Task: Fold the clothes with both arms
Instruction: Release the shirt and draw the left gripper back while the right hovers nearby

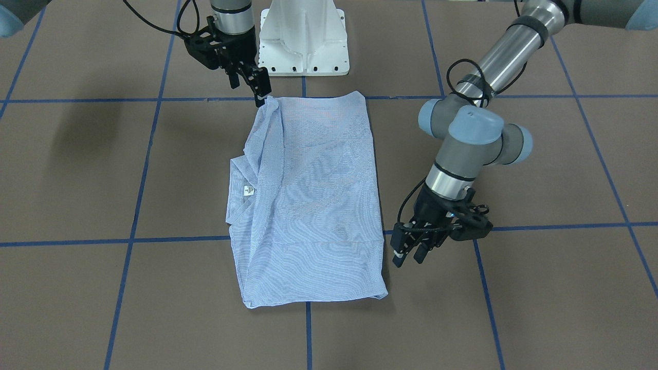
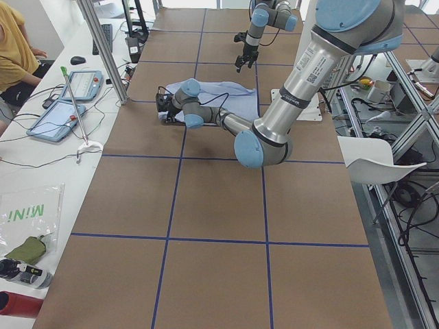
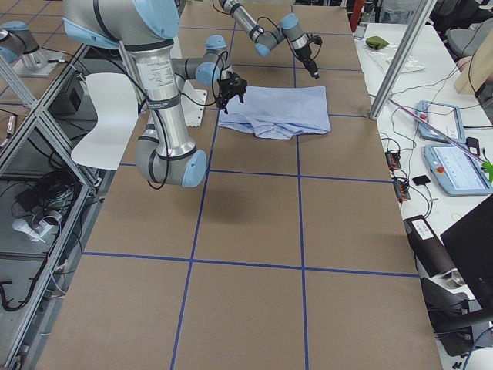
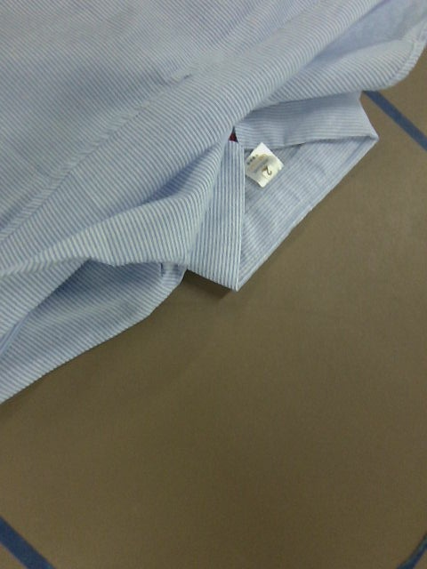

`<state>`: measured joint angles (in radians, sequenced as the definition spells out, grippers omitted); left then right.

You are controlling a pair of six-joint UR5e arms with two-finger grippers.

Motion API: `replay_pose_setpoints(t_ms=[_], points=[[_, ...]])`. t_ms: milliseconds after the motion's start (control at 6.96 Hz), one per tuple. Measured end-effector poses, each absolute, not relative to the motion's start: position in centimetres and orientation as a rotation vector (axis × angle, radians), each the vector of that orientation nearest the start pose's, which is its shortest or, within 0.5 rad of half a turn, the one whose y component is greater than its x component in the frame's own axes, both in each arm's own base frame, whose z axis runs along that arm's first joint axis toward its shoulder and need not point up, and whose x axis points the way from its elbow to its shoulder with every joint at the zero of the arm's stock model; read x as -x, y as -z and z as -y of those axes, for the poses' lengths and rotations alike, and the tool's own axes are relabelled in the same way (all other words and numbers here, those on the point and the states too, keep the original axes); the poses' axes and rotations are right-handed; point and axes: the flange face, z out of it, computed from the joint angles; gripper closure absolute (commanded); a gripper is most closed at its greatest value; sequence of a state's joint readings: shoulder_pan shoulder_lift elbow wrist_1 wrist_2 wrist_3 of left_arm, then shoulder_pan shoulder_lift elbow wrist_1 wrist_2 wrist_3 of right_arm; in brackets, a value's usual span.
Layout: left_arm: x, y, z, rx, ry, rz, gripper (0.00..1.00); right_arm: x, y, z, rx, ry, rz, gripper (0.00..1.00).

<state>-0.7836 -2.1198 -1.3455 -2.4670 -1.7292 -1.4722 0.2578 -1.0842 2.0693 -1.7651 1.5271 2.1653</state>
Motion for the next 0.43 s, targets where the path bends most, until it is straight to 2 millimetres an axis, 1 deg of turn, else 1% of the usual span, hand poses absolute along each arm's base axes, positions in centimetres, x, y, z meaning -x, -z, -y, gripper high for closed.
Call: replay_pose_setpoints(t_ms=[144,287,431], points=[[-39.5,-35.2,56.8,-0.396,0.478,-1.189,0.36,52.5,-21.4,27.3,0.048,-0.709,0.798,0.0],[-37.8,-36.0,55.4,-0.395,0.472,-1.192,0.36,54.3,-22.3,26.8,-0.004,-0.562,0.766,0.0],[-37.1,-36.5,54.7,-0.393,0.471,-1.19,0.36,55.8,-23.5,26.5,-0.05,-0.418,0.726,0.0]])
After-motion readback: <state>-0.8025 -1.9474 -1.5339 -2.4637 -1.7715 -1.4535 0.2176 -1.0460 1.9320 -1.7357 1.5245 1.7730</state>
